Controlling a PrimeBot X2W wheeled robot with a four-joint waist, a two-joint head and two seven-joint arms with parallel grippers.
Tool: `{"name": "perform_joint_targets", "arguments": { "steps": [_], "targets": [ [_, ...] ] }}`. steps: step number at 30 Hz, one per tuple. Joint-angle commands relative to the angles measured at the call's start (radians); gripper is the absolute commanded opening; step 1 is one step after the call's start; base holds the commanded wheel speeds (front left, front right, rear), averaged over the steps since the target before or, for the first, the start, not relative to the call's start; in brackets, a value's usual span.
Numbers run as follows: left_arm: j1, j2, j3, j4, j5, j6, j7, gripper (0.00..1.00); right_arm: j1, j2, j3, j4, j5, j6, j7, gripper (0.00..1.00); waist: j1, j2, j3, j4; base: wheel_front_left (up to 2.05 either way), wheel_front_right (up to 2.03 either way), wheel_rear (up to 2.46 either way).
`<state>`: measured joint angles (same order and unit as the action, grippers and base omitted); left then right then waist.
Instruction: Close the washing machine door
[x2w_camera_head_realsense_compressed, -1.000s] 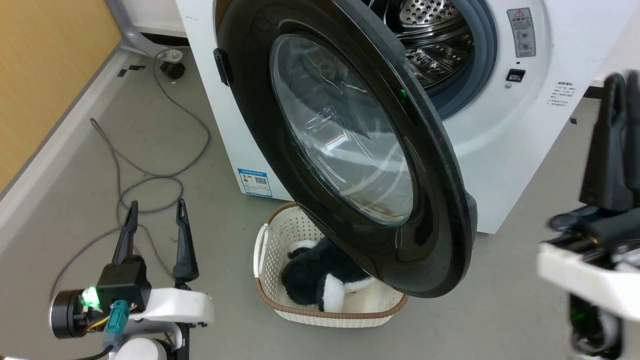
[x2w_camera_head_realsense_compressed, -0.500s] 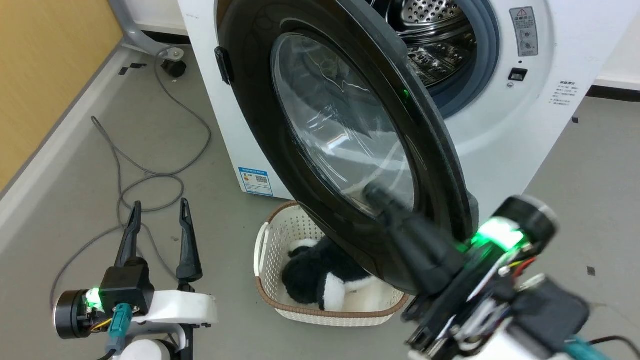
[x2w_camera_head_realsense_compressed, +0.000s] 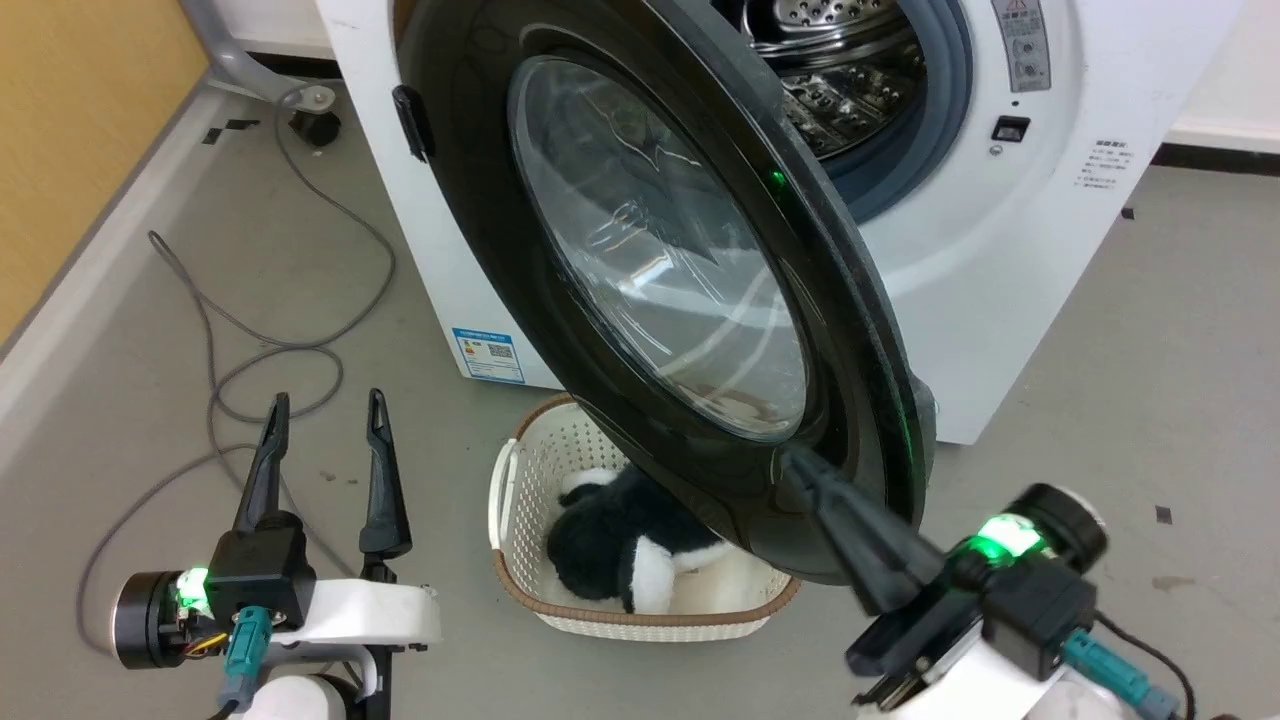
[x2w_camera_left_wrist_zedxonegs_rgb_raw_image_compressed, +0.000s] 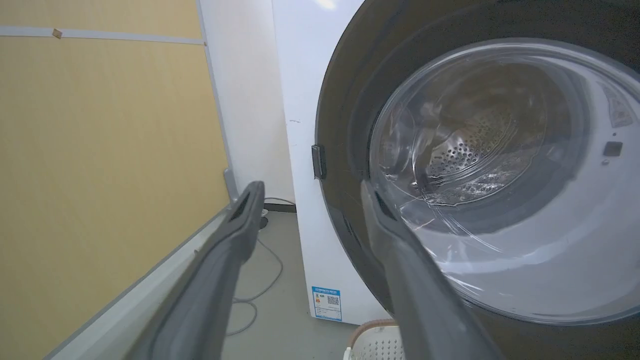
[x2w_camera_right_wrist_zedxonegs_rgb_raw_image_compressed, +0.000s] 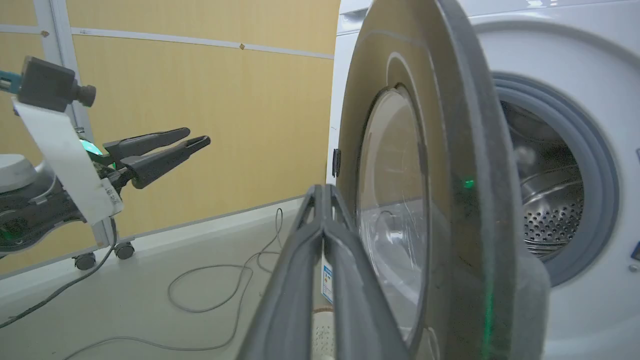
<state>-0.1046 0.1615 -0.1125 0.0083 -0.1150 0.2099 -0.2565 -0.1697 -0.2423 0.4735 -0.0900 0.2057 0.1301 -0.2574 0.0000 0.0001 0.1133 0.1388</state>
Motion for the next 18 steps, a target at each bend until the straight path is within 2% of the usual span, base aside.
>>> {"name": "perform_joint_targets", "arguments": {
  "steps": [1,11,18],
  "targets": [
    [0.004,-0.004,0.004,-0.003,0.008,-0.004,-0.005,1.00,0.013,0.007,-0.010,0.008,0.003,0.001,-0.004,0.00,0.0000,-0.0001,0.004,-0.003,0.00,0.00,0.00],
    [-0.017,-0.036,0.021,-0.012,0.035,-0.028,-0.005,1.00,-0.009,0.016,-0.170,0.093,0.008,0.001,-0.004,0.00,0.0000,-0.0001,0.050,-0.011,0.00,0.00,0.00],
    [-0.039,-0.055,0.024,-0.021,0.052,-0.040,-0.005,1.00,-0.083,0.034,-0.289,0.148,0.030,0.001,-0.004,0.00,0.0000,-0.0001,0.111,-0.014,0.00,0.00,0.00]
  ]
}}
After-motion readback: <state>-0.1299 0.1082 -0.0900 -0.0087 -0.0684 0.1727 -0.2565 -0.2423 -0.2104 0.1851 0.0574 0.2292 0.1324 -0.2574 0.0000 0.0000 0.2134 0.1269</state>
